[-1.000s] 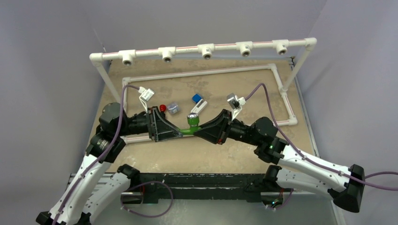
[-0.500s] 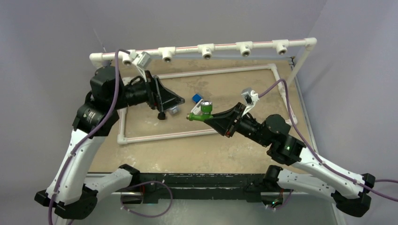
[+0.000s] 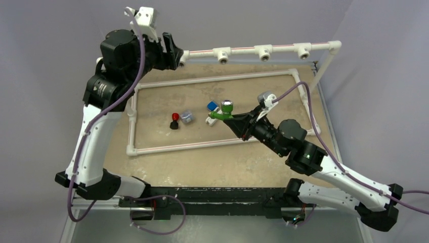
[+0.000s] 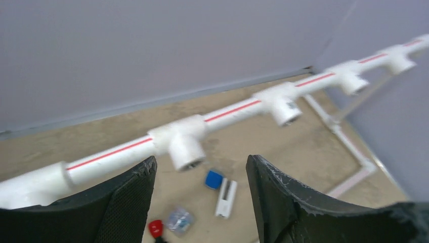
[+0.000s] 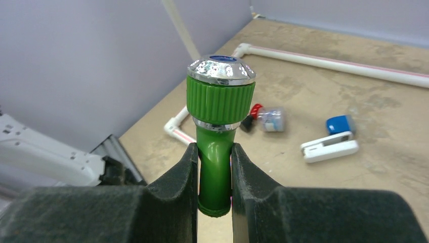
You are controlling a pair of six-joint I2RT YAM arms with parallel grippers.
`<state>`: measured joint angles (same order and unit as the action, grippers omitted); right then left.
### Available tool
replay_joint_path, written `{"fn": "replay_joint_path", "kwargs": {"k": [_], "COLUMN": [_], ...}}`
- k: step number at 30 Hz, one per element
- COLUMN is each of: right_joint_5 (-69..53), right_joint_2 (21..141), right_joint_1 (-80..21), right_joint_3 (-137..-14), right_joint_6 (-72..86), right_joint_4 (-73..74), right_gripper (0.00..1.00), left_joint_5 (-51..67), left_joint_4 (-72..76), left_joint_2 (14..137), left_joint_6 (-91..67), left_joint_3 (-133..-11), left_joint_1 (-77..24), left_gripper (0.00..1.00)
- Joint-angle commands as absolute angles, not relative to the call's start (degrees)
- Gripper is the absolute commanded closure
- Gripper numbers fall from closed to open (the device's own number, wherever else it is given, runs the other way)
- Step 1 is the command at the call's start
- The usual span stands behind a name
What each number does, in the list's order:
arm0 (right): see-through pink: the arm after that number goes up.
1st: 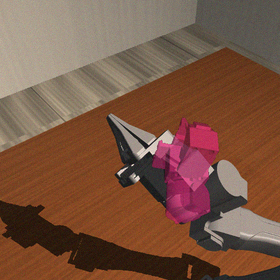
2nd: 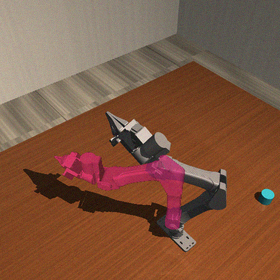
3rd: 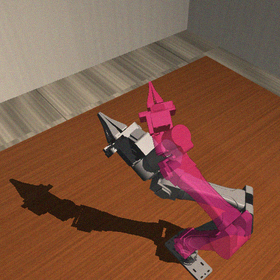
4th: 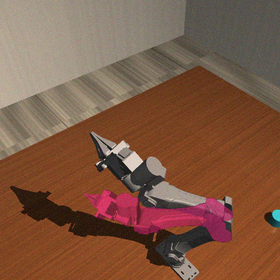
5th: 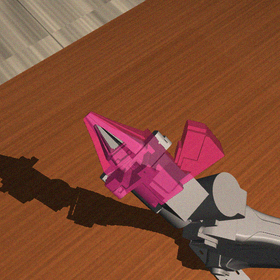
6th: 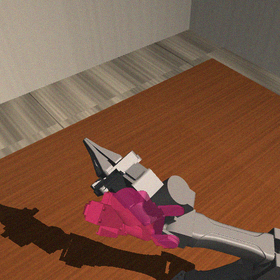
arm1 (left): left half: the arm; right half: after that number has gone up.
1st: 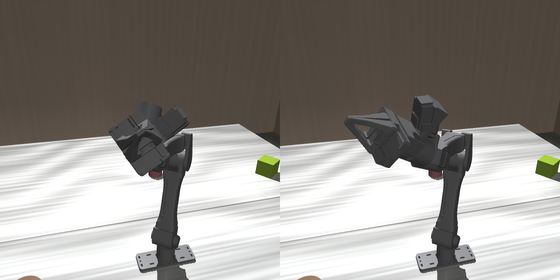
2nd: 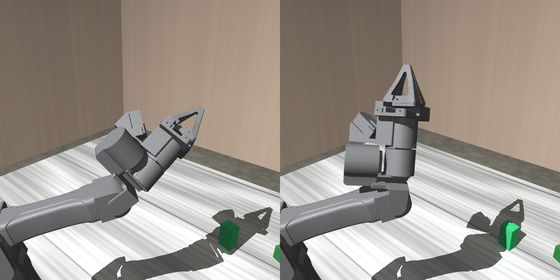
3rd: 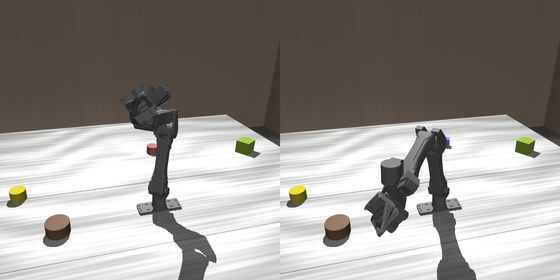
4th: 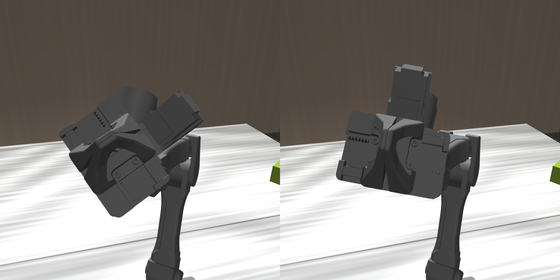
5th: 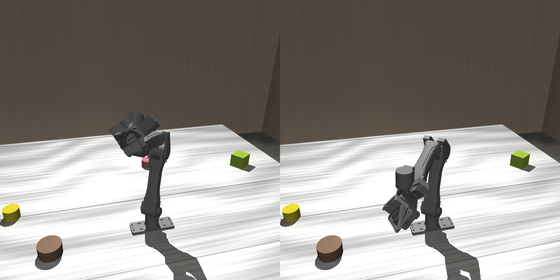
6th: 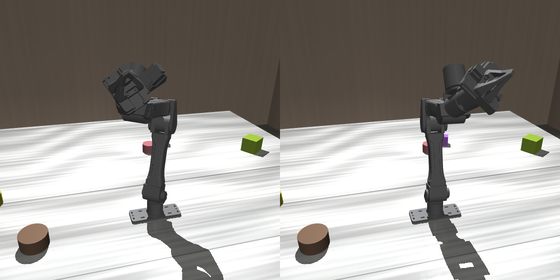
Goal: Install the water faucets
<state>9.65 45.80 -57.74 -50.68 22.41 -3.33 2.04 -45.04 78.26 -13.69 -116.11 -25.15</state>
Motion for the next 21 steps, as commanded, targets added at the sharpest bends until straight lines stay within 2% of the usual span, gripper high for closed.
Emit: {"fn": "replay_joint_path", "kwargs": {"k": [1,11,16,21], "right_joint_5": [17.26,41.08,38.33,34.29], "right_joint_2": [47.68,54.84,58.31,60.81], "right_joint_1": [-57.68,-57.44,-53.49,-51.85], "right_joint_3": [-55.72,-61.32,-64.45,-66.47], "right_joint_6": [17.13,8.35,7.50,8.76], "right_joint_4": [-5.49,-0.19,3.21,5.51], "right_gripper": [1.00,1.00,1.00,1.00], "left_joint_5": [-14.06,-24.45,-22.20,-14.33], "left_joint_4": [-41.33,-36.74,-37.10,-37.66], "left_joint_2": [81.66,91.86,97.12,101.12], "left_joint_6": [-4.89,-0.26,-1.20,-5.56], "left_joint_3": [-117.64,-123.71,-128.81,-130.37], "left_joint_1": [-24.69,-20.63,-16.27,-10.55], "left_gripper": [0.37,0.46,0.52,0.59]}}
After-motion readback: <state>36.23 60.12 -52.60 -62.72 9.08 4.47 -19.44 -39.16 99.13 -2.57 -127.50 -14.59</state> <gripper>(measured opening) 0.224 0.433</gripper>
